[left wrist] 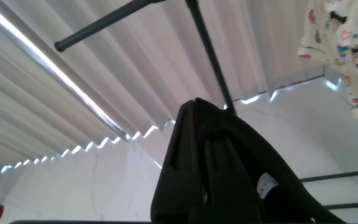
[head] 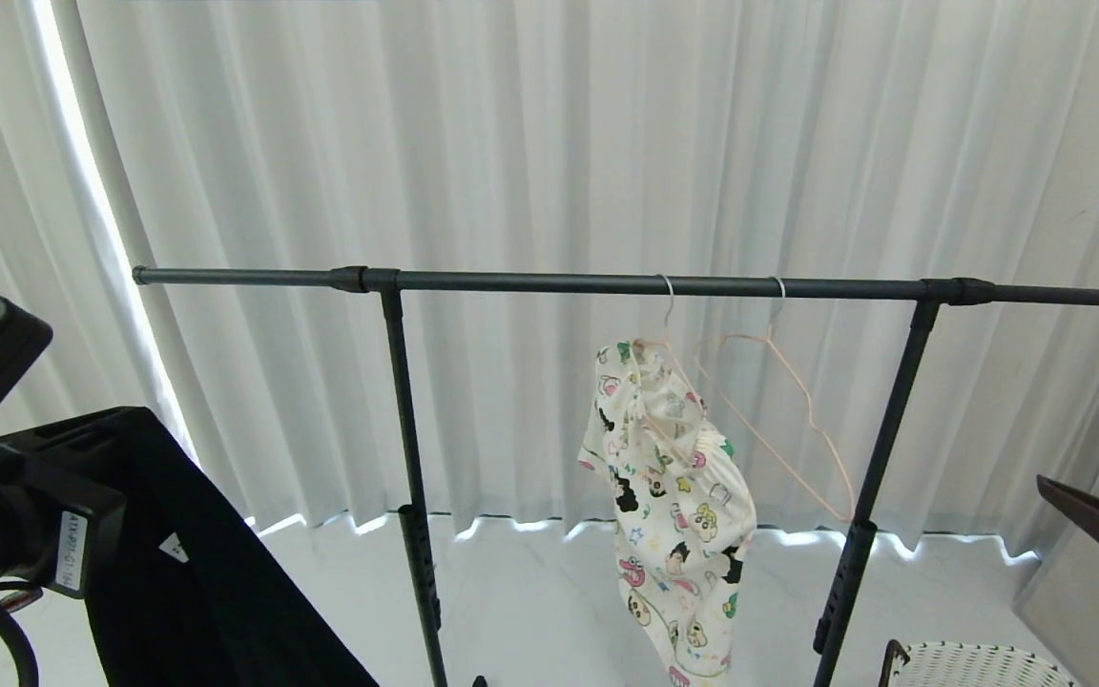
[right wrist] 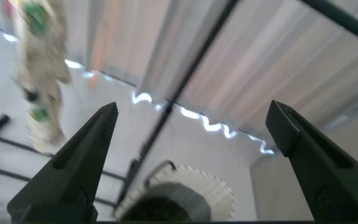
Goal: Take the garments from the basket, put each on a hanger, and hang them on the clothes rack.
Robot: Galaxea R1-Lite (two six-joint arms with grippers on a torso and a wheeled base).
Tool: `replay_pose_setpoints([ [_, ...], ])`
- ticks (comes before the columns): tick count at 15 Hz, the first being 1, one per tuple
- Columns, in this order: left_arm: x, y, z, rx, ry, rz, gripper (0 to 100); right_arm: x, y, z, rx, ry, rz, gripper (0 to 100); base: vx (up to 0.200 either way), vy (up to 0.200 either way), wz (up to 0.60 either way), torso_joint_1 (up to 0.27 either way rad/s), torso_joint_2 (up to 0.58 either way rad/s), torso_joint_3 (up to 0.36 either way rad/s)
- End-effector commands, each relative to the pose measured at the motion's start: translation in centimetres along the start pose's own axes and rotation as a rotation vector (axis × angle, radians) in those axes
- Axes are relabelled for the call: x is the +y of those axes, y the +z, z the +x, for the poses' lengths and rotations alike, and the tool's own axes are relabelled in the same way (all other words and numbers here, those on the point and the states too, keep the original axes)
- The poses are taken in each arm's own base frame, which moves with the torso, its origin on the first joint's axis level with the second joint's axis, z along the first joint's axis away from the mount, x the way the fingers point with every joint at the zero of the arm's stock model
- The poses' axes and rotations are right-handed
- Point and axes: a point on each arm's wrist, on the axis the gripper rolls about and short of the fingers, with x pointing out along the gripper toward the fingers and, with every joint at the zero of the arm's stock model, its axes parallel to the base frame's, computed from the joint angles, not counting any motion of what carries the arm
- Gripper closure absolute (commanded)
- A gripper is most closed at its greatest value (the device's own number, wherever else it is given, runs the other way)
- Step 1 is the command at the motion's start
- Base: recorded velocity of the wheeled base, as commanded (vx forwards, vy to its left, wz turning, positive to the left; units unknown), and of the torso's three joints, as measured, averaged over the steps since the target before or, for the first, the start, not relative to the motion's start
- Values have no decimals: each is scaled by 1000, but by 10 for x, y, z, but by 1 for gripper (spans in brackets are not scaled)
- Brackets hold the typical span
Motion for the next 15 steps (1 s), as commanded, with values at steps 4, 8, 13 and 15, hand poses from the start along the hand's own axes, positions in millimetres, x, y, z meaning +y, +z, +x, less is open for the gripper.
replay_pose_setpoints([
  [4,0,0,0,0,-2,2,100,-14,43,45,-22,51,97,0,0,0,0,0,0,0],
  [8,-1,6,-2,-30,-24,2,100,-13,49,63,-4,76,96,0,150,0,0,-2,1,2],
  [13,-3,11,-1,-37,-34,11,100,-8,43,64,43,141,149,0,200,0,0,5,-1,1],
  [15,-2,13,0,-41,-34,9,100,-7,40,66,76,164,180,0,200,0,0,5,5,0],
])
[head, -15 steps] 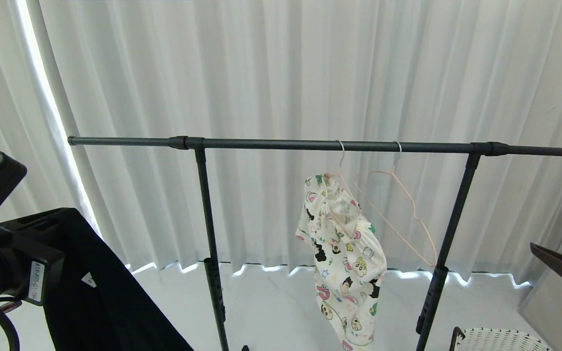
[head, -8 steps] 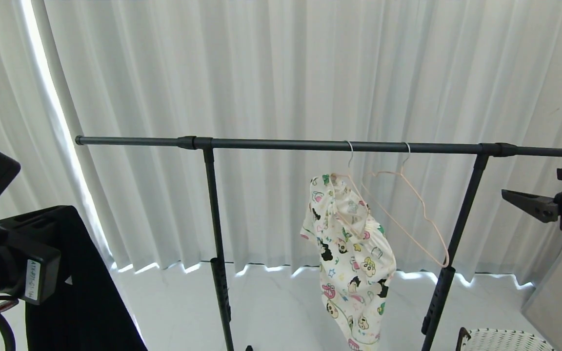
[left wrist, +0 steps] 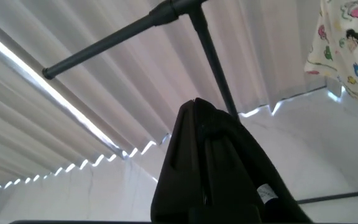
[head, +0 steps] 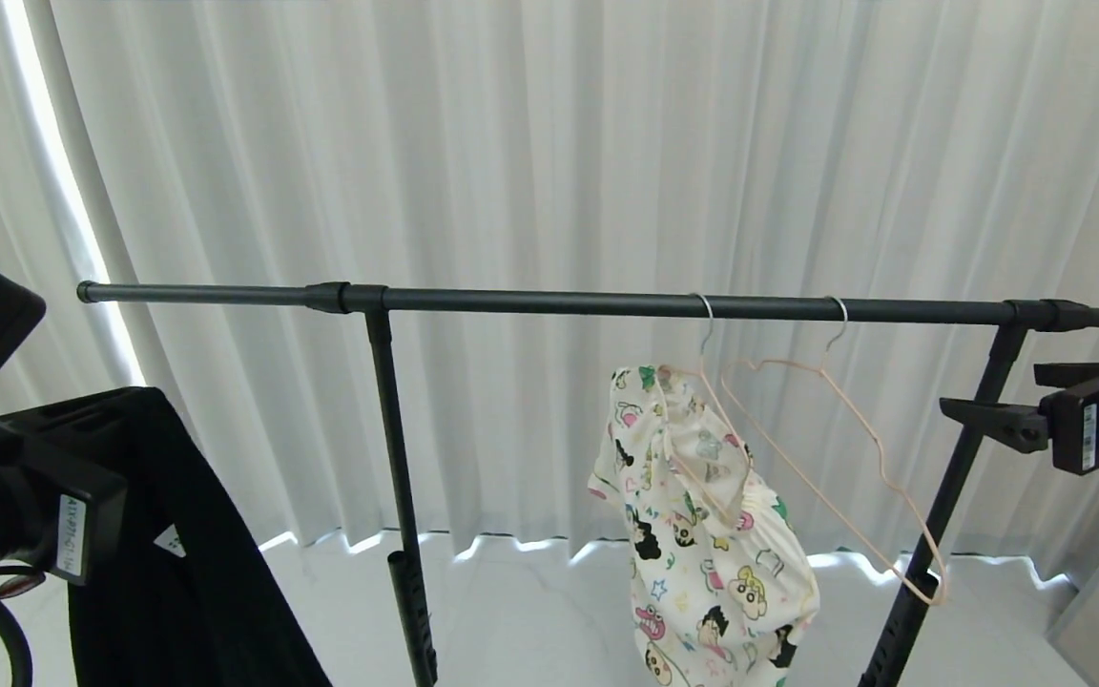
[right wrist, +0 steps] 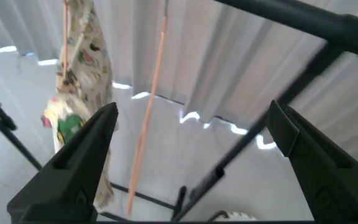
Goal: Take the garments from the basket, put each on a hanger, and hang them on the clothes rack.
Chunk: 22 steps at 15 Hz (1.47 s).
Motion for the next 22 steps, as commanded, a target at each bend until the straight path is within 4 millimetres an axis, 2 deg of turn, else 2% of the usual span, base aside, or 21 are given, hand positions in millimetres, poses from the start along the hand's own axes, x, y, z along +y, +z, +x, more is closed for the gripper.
replay_pose_setpoints([
  [1,-1,3,2,-3,-4,2,100,0,-3,3,23,7,8,0,200,0,0,7,2,7],
  [3,-3,4,1,-11,-21,7,100,2,-9,12,68,24,39,0,200,0,0,0,-5,-5],
  [7,-14,5,-4,-46,-99,36,100,20,-27,26,160,92,114,0,0,0,0,0,0,0],
  [14,-15,6,-2,-41,-101,36,100,23,-47,57,292,42,148,0,0,0,0,0,0,0],
  [15,-15,5,-2,-38,-102,37,100,24,-51,59,309,44,153,100,0,0,0,0,0,0],
  [22,-17,6,0,-31,-105,40,100,25,-53,60,323,50,152,100,0,0,0,0,0,0],
])
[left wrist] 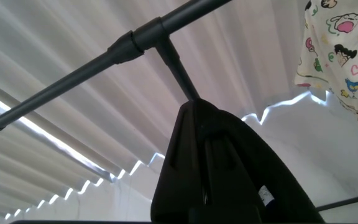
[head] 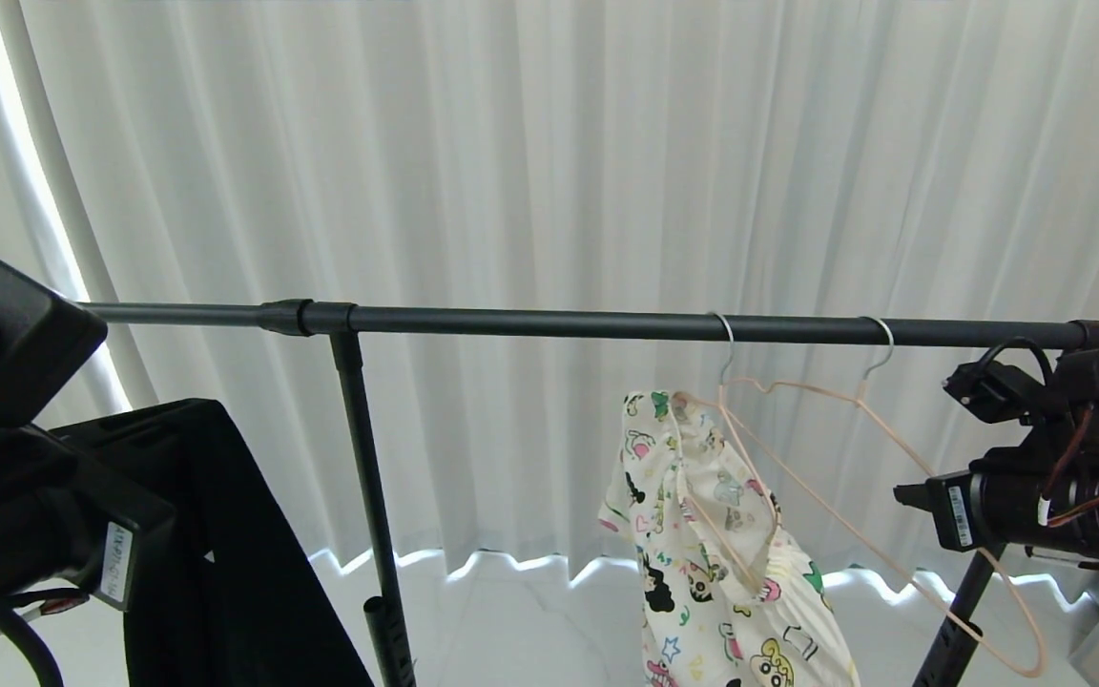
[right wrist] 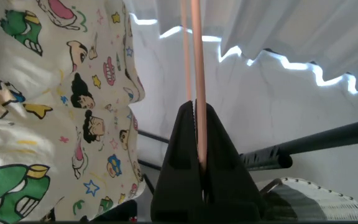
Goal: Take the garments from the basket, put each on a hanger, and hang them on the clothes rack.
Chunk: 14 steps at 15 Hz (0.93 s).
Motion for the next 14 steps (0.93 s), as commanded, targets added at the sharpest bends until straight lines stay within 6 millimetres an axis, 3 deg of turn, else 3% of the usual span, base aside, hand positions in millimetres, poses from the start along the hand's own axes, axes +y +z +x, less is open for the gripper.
replay_pose_setpoints([
  [1,0,0,0,-1,1,0,100,0,0,-1,-4,1,-1,100,0,0,0,0,0,0],
  [5,0,0,-1,-4,0,-2,100,1,5,-7,-61,5,-3,100,0,0,0,0,0,0],
  [14,2,6,0,-57,19,-32,100,5,10,-50,-219,23,45,100,0,0,0,0,0,0],
])
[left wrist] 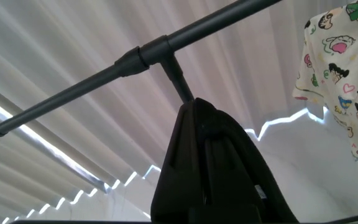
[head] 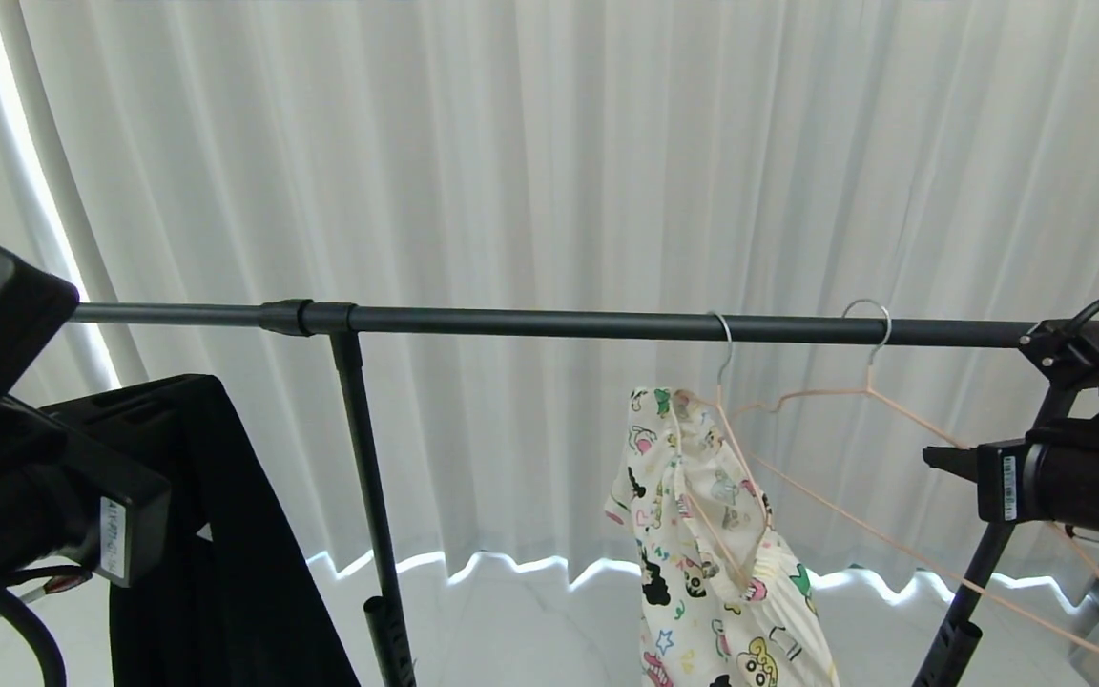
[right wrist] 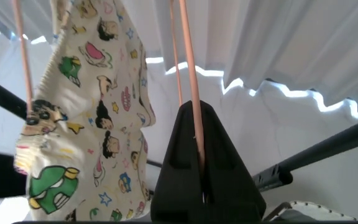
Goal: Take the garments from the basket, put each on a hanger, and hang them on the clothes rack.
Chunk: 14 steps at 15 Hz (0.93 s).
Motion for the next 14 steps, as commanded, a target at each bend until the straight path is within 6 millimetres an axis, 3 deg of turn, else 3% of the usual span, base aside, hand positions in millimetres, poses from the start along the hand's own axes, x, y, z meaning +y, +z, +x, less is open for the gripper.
replay_pose_setpoints([
  [1,0,0,0,1,-1,1,100,2,5,-11,-58,8,-1,100,0,0,0,0,0,0],
  [5,0,0,0,-1,0,1,100,3,11,-13,-130,12,-9,100,0,0,0,0,0,0],
  [8,0,0,0,0,0,0,100,3,9,-30,-175,12,-15,100,0,0,0,0,0,0],
  [12,0,0,0,0,3,4,100,4,-12,-66,-238,20,-51,100,-200,0,0,7,4,1],
  [14,0,1,1,2,2,7,100,4,-18,-73,-248,18,-79,100,-200,0,0,-15,-2,5],
])
